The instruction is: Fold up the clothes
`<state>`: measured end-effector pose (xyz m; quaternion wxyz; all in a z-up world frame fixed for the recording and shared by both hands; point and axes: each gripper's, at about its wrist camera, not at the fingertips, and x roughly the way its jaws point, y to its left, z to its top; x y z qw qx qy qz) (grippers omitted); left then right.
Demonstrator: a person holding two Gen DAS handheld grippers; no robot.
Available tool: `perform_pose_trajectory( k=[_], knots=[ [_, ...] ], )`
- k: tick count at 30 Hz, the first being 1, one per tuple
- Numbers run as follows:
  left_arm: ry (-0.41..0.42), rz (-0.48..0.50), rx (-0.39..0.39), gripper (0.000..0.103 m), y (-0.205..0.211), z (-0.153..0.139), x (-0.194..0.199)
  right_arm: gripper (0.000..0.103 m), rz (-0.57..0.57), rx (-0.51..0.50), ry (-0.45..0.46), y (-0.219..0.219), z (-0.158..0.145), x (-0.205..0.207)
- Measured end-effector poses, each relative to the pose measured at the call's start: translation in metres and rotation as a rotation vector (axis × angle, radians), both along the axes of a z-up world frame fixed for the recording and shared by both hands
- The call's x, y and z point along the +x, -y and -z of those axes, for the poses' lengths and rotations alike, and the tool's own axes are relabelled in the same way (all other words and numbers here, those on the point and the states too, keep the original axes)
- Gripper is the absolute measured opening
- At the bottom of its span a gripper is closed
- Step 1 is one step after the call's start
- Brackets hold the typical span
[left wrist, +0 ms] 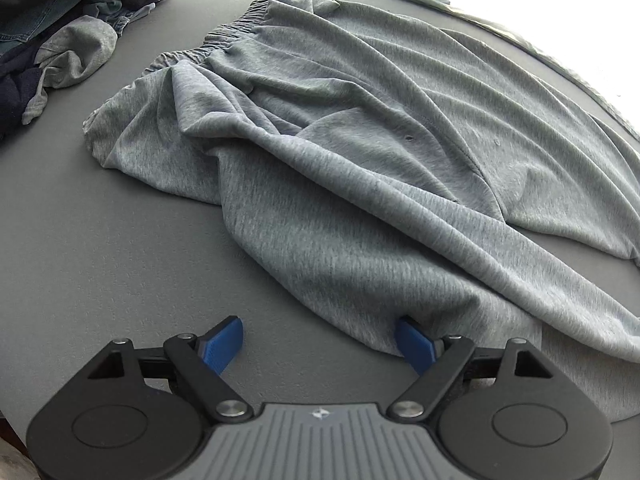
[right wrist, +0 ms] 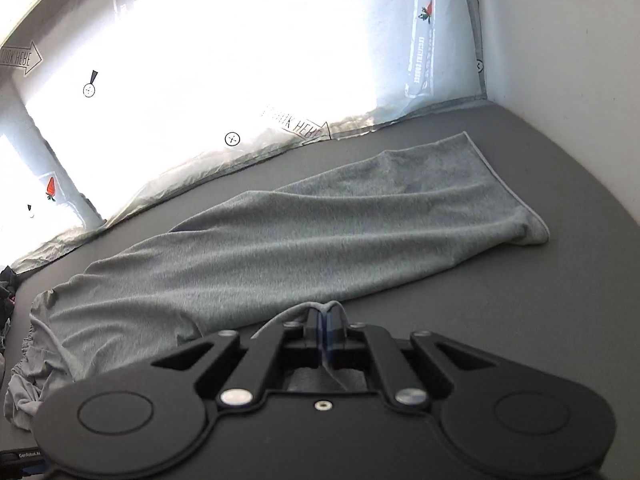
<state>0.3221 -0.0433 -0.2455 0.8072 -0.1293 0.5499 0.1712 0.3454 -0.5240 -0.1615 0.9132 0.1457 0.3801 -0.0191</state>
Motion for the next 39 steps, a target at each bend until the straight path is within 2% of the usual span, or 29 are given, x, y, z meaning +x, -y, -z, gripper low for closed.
perform_pose_trajectory(
  k=[3, 6, 9, 12, 14, 15, 17, 22, 25, 29, 31, 32, 39],
  knots=[
    [-0.001, -0.007, -0.002, 0.085, -0.001, 0.001, 0.001, 0.002, 0.014, -0.04, 0.134, 0.011, -0.035, 0.007],
    [-0.008, -0.005, -0.005, 0.085, -0.002, 0.0, 0.001, 0.002, 0.044, -0.138, 0.243, 0.014, -0.063, -0.003],
    [-0.02, 0.006, -0.001, 0.085, -0.002, 0.002, 0.001, 0.005, 0.097, -0.24, 0.213, 0.021, -0.055, -0.007],
    [-0.032, 0.024, 0.01, 0.086, 0.0, 0.002, 0.004, 0.012, 0.227, -0.237, 0.056, 0.041, -0.022, -0.009],
    [-0.021, 0.021, -0.005, 0.086, -0.003, 0.0, 0.003, 0.017, 0.278, -0.199, 0.007, 0.048, -0.005, -0.02],
    [-0.009, 0.011, -0.019, 0.086, -0.006, -0.002, 0.002, 0.024, 0.3, -0.168, -0.01, 0.051, 0.003, -0.028],
    [0.022, -0.026, -0.052, 0.086, -0.015, -0.007, -0.001, 0.028, 0.342, -0.102, -0.041, 0.055, 0.019, -0.041],
    [0.106, -0.113, -0.131, 0.083, -0.043, -0.023, -0.001, 0.03, 0.391, 0.135, -0.064, 0.066, 0.048, -0.054],
    [0.141, -0.164, -0.147, 0.077, -0.062, -0.03, 0.008, 0.035, 0.431, 0.288, -0.064, 0.073, 0.064, -0.058],
    [0.178, -0.233, -0.182, 0.066, -0.087, -0.034, 0.023, 0.037, 0.561, 0.507, -0.058, 0.086, 0.087, -0.048],
    [0.181, -0.273, -0.197, 0.064, -0.097, -0.033, 0.033, 0.038, 0.62, 0.543, -0.076, 0.091, 0.097, -0.04],
    [0.18, -0.298, -0.202, 0.064, -0.103, -0.032, 0.038, 0.038, 0.635, 0.53, -0.088, 0.092, 0.1, -0.036],
    [0.175, -0.372, -0.201, 0.065, -0.127, -0.03, 0.069, 0.04, 0.689, 0.368, -0.175, 0.098, 0.108, -0.002]
  ],
)
